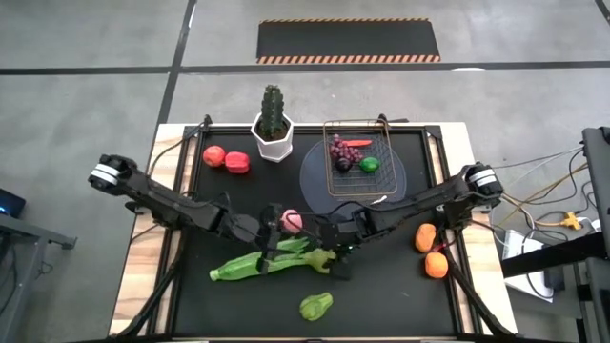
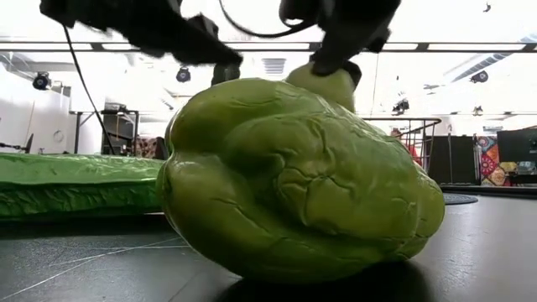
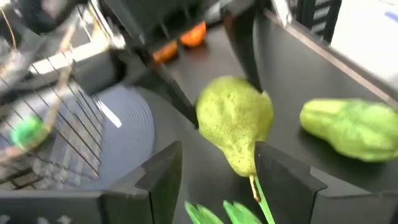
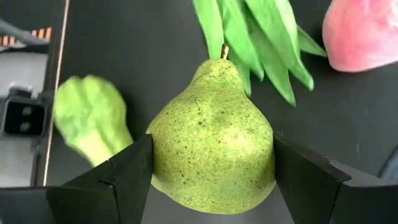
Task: Build produce basket
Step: Put the green pear into the gold wire basket
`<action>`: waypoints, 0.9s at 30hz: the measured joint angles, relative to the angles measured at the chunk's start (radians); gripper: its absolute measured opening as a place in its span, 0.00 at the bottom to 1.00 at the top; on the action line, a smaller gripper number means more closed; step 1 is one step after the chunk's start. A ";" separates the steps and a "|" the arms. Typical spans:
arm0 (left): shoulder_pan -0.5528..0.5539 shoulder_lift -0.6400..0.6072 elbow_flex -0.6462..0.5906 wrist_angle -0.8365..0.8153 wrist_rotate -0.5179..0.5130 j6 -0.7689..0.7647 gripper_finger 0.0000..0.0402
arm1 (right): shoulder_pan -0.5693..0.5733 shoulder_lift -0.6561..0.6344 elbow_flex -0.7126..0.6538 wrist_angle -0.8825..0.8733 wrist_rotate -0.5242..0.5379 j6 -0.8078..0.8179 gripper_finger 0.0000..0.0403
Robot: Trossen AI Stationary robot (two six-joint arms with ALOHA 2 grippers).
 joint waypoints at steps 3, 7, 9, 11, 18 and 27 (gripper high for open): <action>0.000 -0.069 0.000 0.000 0.000 0.056 0.46 | 0.008 -0.056 -0.056 0.011 0.042 -0.012 0.68; 0.002 -0.150 -0.006 0.020 0.001 0.117 0.46 | 0.026 -0.155 -0.159 0.087 0.135 -0.042 0.68; 0.002 -0.182 -0.016 0.045 0.001 0.134 0.46 | 0.038 -0.210 -0.229 0.187 0.170 -0.067 0.68; 0.006 -0.195 -0.021 0.094 0.002 0.137 0.46 | 0.051 -0.264 -0.309 0.315 0.210 -0.105 0.68; 0.006 -0.197 -0.038 0.232 0.001 0.160 0.46 | 0.105 -0.385 -0.603 0.945 0.440 -0.348 0.68; 0.027 -0.197 -0.049 0.434 -0.098 0.144 0.46 | 0.127 -0.302 -0.836 1.709 0.539 -0.636 0.68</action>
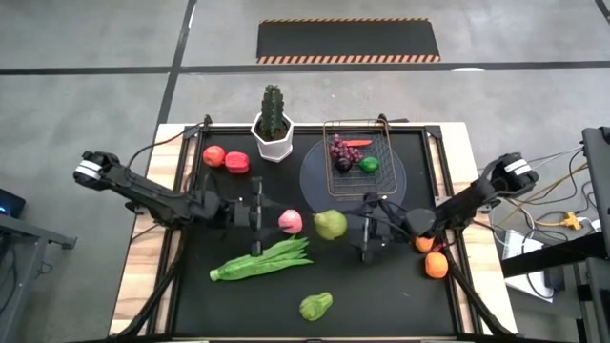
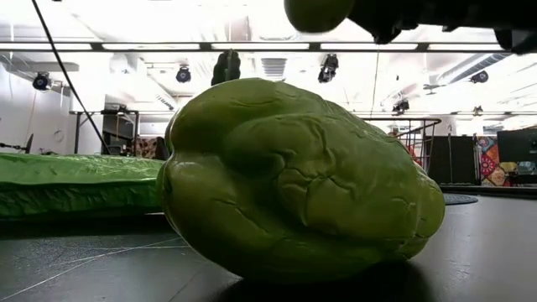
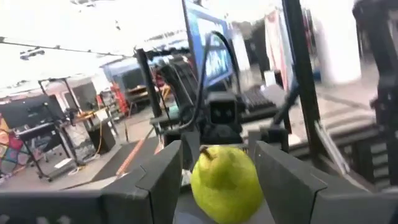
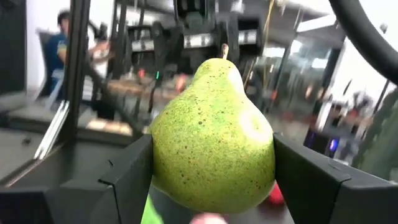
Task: Build produce basket
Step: Put the green pear into the gold wire basket
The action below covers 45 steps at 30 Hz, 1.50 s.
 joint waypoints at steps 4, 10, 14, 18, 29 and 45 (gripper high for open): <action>0.013 0.034 -0.039 0.124 0.002 -0.044 0.46 | 0.000 0.067 -0.024 0.165 -0.009 -0.107 0.68; 0.013 0.132 -0.057 0.234 0.026 -0.134 0.54 | 0.005 0.168 -0.016 0.315 -0.009 -0.212 0.68; 0.014 0.214 -0.051 0.338 0.022 -0.148 0.65 | 0.005 0.197 0.013 0.326 -0.010 -0.259 0.68; 0.026 0.285 -0.042 0.472 0.022 -0.123 0.73 | 0.006 0.204 0.026 0.326 -0.004 -0.290 0.68; 0.085 0.460 0.057 0.596 0.098 -0.131 0.74 | 0.006 0.206 0.025 0.303 0.052 -0.285 0.68; 0.087 0.510 0.101 0.597 0.101 -0.124 0.25 | 0.009 0.203 0.024 0.302 0.066 -0.229 0.76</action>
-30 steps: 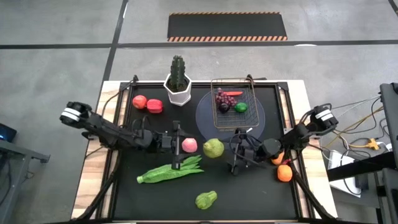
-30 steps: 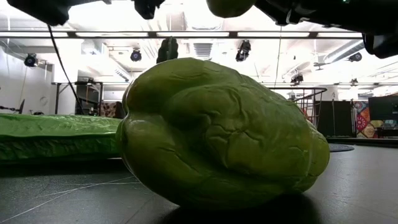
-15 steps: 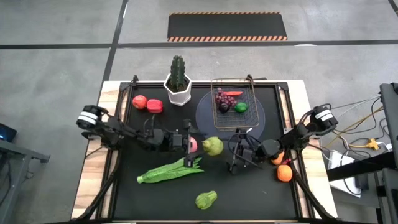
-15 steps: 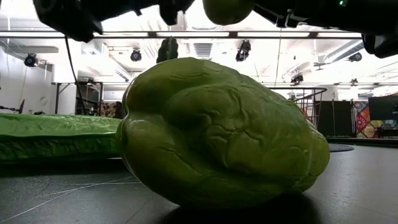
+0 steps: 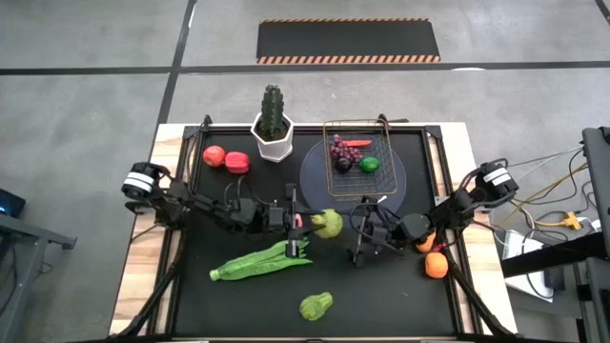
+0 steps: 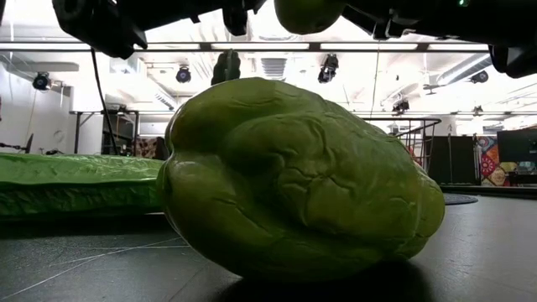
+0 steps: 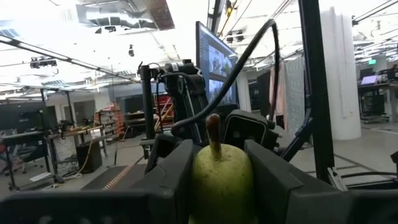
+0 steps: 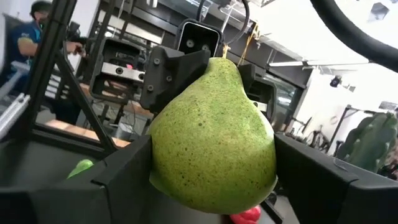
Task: Build produce basket
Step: Put the green pear into the gold wire basket
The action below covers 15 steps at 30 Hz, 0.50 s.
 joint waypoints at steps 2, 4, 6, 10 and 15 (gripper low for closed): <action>0.001 0.000 0.000 0.000 0.000 0.001 0.25 | 0.000 -0.005 0.000 -0.001 0.001 0.046 0.81; 0.003 0.000 0.000 -0.001 0.001 0.002 0.25 | 0.002 -0.017 0.000 -0.023 0.004 0.080 0.85; 0.004 0.000 0.000 -0.004 0.001 0.001 0.25 | 0.006 -0.042 0.000 -0.073 0.012 0.103 0.88; 0.011 -0.001 0.006 -0.028 0.001 0.000 0.25 | 0.032 -0.145 -0.001 -0.221 0.078 0.145 0.90; 0.058 0.000 0.032 -0.173 -0.047 -0.044 0.25 | 0.073 -0.356 -0.001 -0.555 0.204 0.199 0.90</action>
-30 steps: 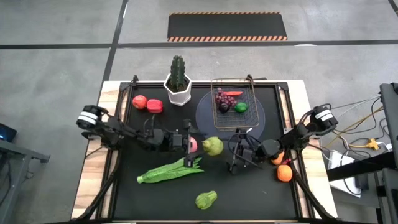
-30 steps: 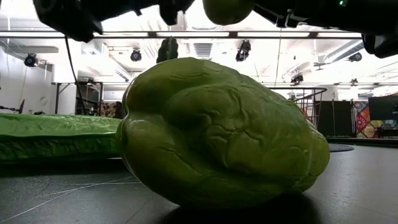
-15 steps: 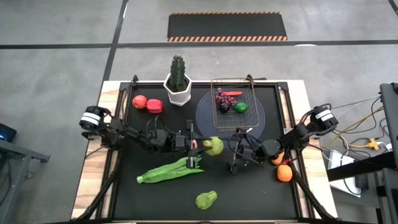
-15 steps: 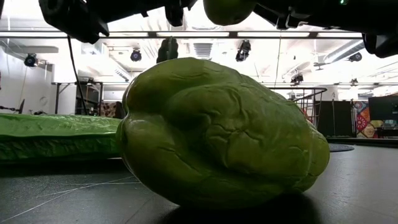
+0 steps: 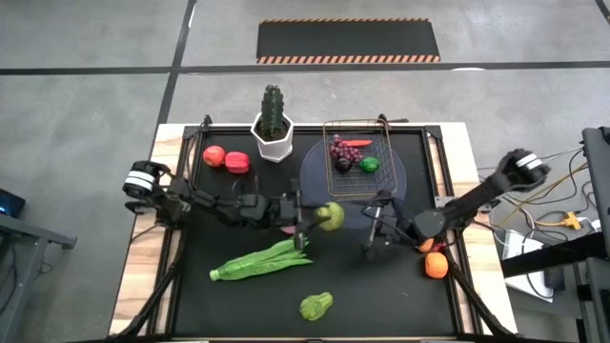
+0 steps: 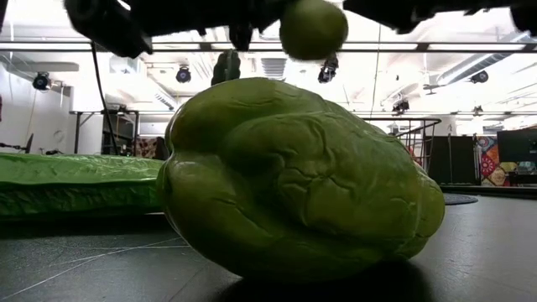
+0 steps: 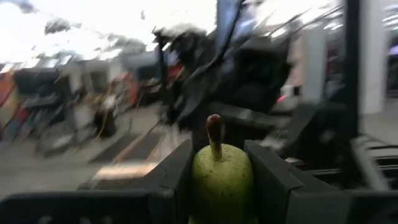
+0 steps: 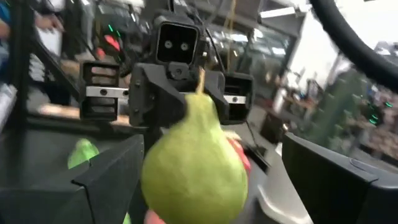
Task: Build produce basket
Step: Put the green pear into the gold wire basket
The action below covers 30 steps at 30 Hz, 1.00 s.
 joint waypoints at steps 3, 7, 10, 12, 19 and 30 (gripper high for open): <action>0.040 0.000 0.040 -0.090 -0.010 -0.042 0.25 | 0.017 -0.144 0.000 -0.232 0.043 0.072 0.90; 0.083 0.000 0.123 -0.214 -0.007 -0.031 0.25 | 0.017 -0.317 0.000 -0.535 0.025 0.216 0.90; 0.123 0.002 0.195 -0.322 -0.002 -0.027 0.25 | 0.017 -0.416 0.000 -0.711 0.023 0.308 0.90; 0.149 0.024 0.240 -0.365 0.000 -0.027 0.25 | 0.017 -0.467 0.000 -0.791 0.023 0.356 0.90; 0.208 0.162 0.359 -0.376 0.010 -0.033 0.25 | 0.019 -0.571 -0.005 -0.879 -0.060 0.321 0.90; 0.286 0.359 0.566 -0.414 0.006 -0.064 0.25 | 0.019 -0.647 -0.014 -0.933 -0.161 0.261 0.90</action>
